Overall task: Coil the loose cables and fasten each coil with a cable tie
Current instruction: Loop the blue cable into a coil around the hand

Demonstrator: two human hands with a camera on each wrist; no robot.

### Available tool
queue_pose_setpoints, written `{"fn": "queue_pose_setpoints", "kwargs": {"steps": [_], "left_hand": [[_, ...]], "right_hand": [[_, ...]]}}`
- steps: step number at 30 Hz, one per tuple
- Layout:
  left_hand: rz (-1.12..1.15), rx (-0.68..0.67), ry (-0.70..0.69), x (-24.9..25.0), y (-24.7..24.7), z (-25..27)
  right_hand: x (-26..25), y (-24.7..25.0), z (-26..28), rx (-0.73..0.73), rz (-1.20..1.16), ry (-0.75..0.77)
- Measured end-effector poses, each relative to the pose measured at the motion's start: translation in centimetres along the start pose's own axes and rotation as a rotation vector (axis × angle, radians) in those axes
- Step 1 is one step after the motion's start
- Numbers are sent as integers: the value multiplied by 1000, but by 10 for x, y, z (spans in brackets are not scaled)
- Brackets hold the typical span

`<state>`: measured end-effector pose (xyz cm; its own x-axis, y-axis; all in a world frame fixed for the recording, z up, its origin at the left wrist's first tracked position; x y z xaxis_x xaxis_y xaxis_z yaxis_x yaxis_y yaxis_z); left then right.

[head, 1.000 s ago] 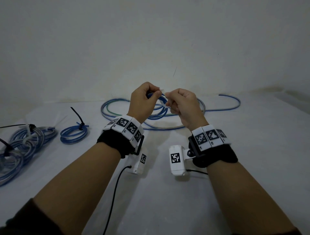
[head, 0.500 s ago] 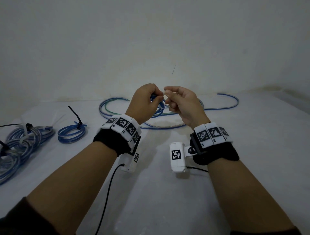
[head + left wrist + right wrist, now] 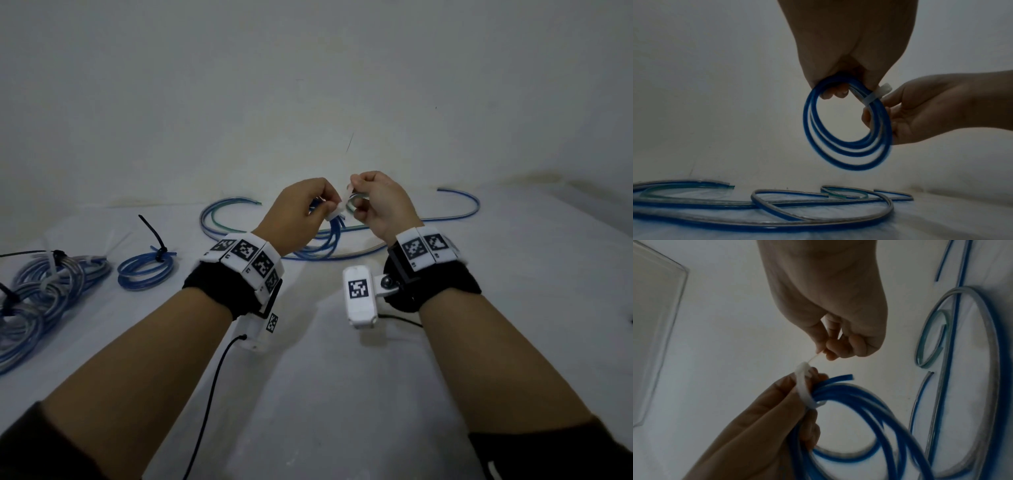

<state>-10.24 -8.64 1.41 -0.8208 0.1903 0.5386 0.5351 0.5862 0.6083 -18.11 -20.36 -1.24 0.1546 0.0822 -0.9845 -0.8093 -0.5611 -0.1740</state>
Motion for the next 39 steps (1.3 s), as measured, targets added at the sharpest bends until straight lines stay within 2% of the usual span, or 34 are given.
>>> {"fn": "queue_pose_setpoints", "kwargs": {"steps": [3,5,8,11,23,30,35,39], "left_hand": [[10,-20,28,3,-1,1],[16,-7,65,1,2,-1],[7,-7,106,-1,6,-4],[-57,-22,98,0,10,-4],[-61,-64,48,13,10,8],[-114,-68,39,14,12,7],[-106,-43,52,10,16,6],[-120,-2,92,4,25,8]], "right_hand": [[-4,0,-5,90,73,4],[-5,-5,-3,88,35,-4],[-6,-13,6,-49,-55,-24],[-7,-17,15,-157,-14,8],[-17,-17,6,31,294,62],[-23,-23,1,4,440,-3],[-25,-27,3,20,393,-39],[-32,-36,14,29,300,72]]}}
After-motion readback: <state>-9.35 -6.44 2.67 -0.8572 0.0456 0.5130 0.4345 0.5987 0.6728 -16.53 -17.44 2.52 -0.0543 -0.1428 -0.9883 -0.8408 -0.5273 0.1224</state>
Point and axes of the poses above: each hand's wrist, its own z-axis away from the middle knuckle, its own y-axis out of the back of the hand, x = y × z, the point moved 5 cm from there along -z, towards the middle knuckle, and after that the axes turned 5 degrees about z, right-handed, at the moved point
